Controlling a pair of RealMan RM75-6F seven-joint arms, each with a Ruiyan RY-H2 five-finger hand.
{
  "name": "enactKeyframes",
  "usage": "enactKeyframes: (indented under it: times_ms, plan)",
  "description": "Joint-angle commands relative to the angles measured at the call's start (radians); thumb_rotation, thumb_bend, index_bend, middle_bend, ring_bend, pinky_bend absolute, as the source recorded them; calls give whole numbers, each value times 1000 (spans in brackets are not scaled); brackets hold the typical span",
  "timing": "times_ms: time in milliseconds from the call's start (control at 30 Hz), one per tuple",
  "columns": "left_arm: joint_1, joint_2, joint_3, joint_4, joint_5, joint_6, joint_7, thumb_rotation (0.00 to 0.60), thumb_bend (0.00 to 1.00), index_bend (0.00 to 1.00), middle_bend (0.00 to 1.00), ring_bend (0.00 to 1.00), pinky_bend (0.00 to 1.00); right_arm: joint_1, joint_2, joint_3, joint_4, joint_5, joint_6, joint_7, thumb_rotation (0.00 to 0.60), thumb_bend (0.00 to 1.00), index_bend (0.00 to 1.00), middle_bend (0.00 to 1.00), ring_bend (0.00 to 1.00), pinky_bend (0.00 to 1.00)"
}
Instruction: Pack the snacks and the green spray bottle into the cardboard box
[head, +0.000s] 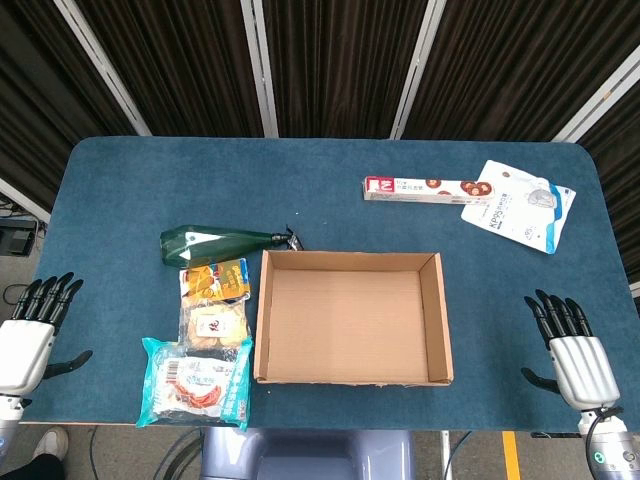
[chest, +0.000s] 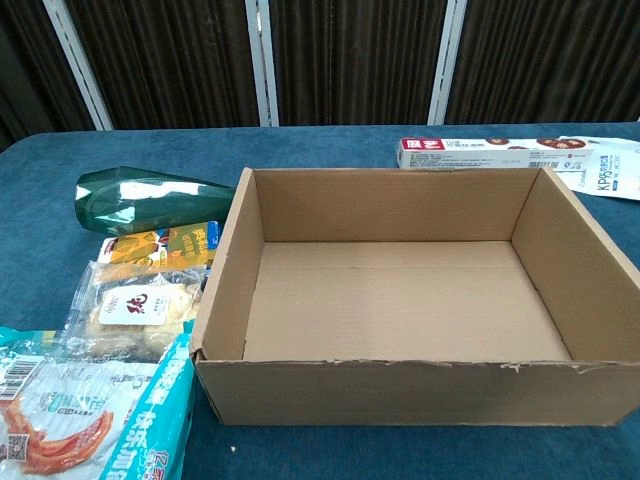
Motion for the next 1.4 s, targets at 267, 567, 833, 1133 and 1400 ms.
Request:
enactKeyframes:
  times_ms: [267, 567, 833, 1133, 1400]
  plan:
    - [-27, 15, 51, -35, 7, -109, -40, 600, 0, 0, 0, 0, 90, 0, 0, 0, 4, -1, 9, 1, 600, 0, 0, 0, 0, 0]
    - [-104, 82, 167, -88, 168, -239, -228, 600, 0, 0, 0, 0, 108, 22, -2, 2, 3, 18, -41, 0, 600, 0, 0, 0, 0, 0]
    - [-149, 38, 174, -94, 162, -349, -153, 600, 0, 0, 0, 0, 96, 26, 8, -1, 0, 21, -51, 23, 600, 0, 0, 0, 0, 0]
    - [-184, -65, 134, -59, 87, -444, -26, 600, 0, 0, 0, 0, 97, 20, 30, -3, 1, 23, -47, 69, 600, 0, 0, 0, 0, 0]
    - [-224, -146, 117, -11, 56, -517, 37, 600, 0, 178, 6, 18, 246, 26, 37, -2, 0, 34, -64, 78, 600, 0, 0, 0, 0, 0]
